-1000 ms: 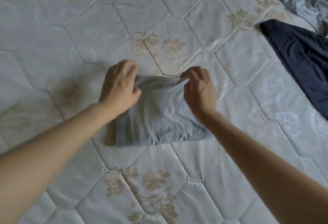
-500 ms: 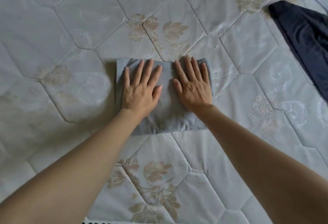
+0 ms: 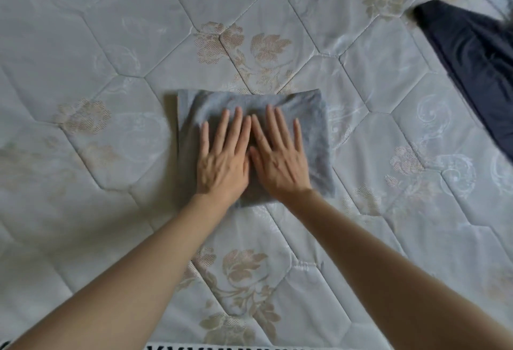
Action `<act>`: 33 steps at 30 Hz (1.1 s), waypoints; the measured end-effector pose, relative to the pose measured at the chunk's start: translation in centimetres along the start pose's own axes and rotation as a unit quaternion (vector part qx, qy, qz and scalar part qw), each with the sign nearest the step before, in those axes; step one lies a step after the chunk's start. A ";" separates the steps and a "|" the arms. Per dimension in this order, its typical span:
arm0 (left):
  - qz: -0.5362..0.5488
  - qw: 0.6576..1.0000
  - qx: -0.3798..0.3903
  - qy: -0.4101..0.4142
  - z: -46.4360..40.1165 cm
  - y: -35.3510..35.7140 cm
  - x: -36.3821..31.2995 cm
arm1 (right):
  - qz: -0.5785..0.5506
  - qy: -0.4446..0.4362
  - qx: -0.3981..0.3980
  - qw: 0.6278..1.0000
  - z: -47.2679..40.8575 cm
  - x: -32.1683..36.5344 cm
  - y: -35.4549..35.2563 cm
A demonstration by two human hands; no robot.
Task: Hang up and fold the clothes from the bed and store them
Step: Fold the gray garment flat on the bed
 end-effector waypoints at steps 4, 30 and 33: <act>0.009 1.000 0.007 0.007 3.2 1.2 -0.1 | -0.007 0.002 0.024 1.000 3.1 1.2 2.2; 0.002 0.996 0.072 0.044 -1.7 1.1 1.1 | 0.019 0.035 0.083 0.996 -0.6 -1.1 1.3; -0.011 0.996 0.080 0.035 -2.0 1.5 3.8 | 0.029 0.062 0.071 0.995 -1.0 -3.5 1.3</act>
Point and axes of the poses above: each hand's wrist, its own z-axis away from the middle knuckle, its own y-axis out of the palm, x = y × z, the point moved 8 cm from there along -z, towards the middle knuckle, and after that the axes turned 3 degrees about y, right-handed, at the moved point
